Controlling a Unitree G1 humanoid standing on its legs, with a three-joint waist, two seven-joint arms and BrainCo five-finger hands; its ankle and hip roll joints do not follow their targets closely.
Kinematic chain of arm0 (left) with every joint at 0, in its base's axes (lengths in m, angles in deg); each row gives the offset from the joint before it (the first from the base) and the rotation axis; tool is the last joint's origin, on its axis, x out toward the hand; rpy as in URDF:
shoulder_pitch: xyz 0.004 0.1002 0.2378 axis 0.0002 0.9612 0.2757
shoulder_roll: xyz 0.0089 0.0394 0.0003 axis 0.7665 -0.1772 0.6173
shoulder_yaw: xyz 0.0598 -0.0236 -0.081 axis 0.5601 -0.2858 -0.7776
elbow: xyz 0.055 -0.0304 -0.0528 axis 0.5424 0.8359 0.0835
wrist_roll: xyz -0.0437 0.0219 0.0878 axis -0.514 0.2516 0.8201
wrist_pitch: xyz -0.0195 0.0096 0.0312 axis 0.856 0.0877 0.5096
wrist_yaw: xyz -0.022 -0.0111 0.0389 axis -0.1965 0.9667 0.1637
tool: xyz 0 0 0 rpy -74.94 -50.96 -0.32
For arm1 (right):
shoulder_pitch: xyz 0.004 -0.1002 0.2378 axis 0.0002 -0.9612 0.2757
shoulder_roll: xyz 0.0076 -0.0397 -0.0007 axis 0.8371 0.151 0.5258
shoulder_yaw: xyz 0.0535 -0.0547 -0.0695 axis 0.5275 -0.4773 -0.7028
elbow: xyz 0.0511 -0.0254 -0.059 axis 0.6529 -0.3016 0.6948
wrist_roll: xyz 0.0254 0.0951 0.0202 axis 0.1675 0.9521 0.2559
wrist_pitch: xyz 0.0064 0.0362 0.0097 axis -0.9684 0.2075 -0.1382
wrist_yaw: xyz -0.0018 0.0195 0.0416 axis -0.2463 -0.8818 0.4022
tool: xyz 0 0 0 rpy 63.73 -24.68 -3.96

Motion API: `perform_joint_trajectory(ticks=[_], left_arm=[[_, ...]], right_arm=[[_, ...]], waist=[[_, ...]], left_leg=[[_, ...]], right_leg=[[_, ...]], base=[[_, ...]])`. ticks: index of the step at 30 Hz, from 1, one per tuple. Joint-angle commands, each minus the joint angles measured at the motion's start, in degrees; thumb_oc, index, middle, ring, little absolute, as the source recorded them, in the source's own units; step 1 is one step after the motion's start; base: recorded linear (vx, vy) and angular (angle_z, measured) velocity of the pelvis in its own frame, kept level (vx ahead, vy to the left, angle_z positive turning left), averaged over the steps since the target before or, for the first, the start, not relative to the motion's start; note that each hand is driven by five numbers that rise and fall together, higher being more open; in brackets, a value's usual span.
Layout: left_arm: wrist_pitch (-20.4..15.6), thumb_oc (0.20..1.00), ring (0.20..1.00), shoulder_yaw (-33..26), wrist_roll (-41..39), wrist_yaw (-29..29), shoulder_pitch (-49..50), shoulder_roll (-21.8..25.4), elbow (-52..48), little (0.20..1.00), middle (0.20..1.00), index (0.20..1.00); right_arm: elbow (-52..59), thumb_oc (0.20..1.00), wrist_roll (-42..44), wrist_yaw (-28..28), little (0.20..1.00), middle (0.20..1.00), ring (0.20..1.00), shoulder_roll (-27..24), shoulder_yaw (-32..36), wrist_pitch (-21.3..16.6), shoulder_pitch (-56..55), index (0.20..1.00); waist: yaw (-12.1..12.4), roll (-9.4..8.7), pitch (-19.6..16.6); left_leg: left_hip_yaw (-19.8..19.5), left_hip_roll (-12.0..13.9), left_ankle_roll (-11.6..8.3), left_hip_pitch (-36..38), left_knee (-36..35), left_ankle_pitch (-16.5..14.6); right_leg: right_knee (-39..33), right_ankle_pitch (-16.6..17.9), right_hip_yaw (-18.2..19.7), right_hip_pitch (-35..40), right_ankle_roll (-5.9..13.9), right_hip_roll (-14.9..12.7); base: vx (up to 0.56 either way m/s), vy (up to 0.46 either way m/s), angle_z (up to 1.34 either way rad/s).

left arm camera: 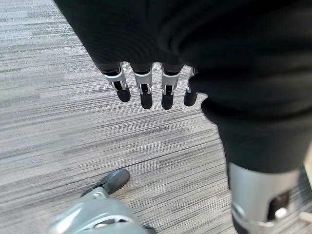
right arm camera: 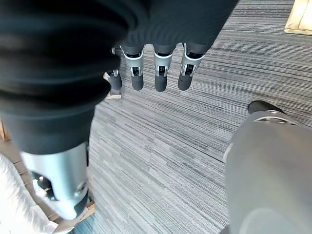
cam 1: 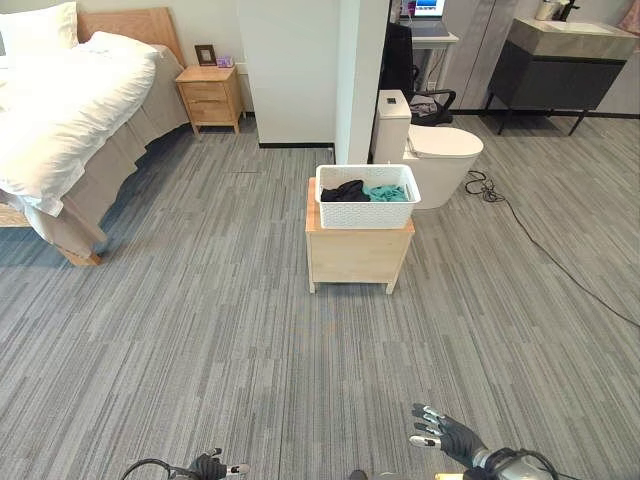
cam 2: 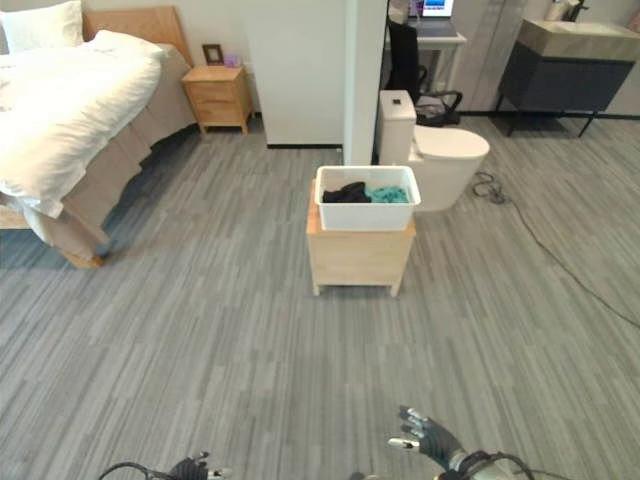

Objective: Grab the laundry basket,head to the washer,open it,put in the laundry and shut it.

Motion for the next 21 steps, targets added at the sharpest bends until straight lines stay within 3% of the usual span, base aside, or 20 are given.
perform_joint_trajectory(ticks=[1,15,16,19,20,21], left_arm=[[-1.68,1.000,1.000,-0.32,-2.41,-0.07,-2.14,0.94,1.37,1.000,1.000,1.000],[-1.59,1.000,1.000,-1.08,-3.04,1.42,-3.64,1.39,0.93,1.000,1.000,1.000],[-3.31,1.000,1.000,0.53,-3.95,1.96,-3.96,0.36,0.43,1.000,1.000,1.000],[-4.01,1.000,1.000,0.91,-5.37,2.59,-3.93,0.27,-2.33,1.000,1.000,1.000],[-4.99,1.000,1.000,1.34,-5.84,3.02,-4.54,-0.08,-2.88,1.000,1.000,1.000],[-5.77,1.000,1.000,2.23,-5.78,3.11,-5.31,-0.38,-2.47,1.000,1.000,1.000]], right_arm=[[-20.00,1.000,-2.31,-1.14,1.000,1.000,1.000,5.52,-3.88,-4.95,4.49,1.000],[-11.91,1.000,-1.05,-4.73,1.000,1.000,1.000,5.04,0.50,-5.03,9.43,1.000],[-29.53,1.000,-1.64,-6.90,1.000,1.000,1.000,9.21,-2.13,-8.86,10.68,1.000],[-30.85,1.000,-2.55,-8.07,1.000,1.000,1.000,9.46,-2.40,-9.75,12.19,1.000],[-42.59,1.000,-1.76,-8.00,1.000,1.000,1.000,8.21,-1.59,-11.07,12.46,1.000],[-47.50,1.000,-0.22,-9.11,1.000,1.000,1.000,8.56,-1.29,-12.63,14.94,1.000]], waist=[[0.60,-3.44,0.04],[-0.01,-2.93,-1.70],[0.39,-2.41,-1.44],[0.19,-1.90,-1.75],[0.20,-1.77,-1.66],[0.46,-1.62,-1.71]], left_leg=[[1.66,-1.63,-1.42,1.60,-4.76,1.27],[1.96,-1.56,-1.36,1.88,-4.76,0.84],[1.71,-1.64,-1.17,2.30,-4.76,0.46],[1.84,-1.76,-1.10,2.18,-4.76,0.47],[1.86,-1.83,-1.17,2.30,-4.76,0.53],[1.52,-1.95,-1.09,2.26,-4.76,0.48]], right_leg=[[-19.78,14.62,-4.74,10.60,7.98,-4.44],[-20.00,14.54,-4.19,10.75,7.95,-4.38],[-20.02,14.43,-4.28,11.13,7.99,-4.44],[-20.09,14.51,-4.15,10.92,8.01,-4.54],[-20.01,14.59,-4.16,10.94,8.08,-4.51],[-20.04,14.55,-4.49,11.10,8.09,-4.60]], base=[[-0.01,0.015,0.05],[0.00,0.006,-0.03],[0.00,0.035,0.06],[0.00,0.054,0.03],[0.00,0.042,-0.15],[0.00,0.040,-0.08]])
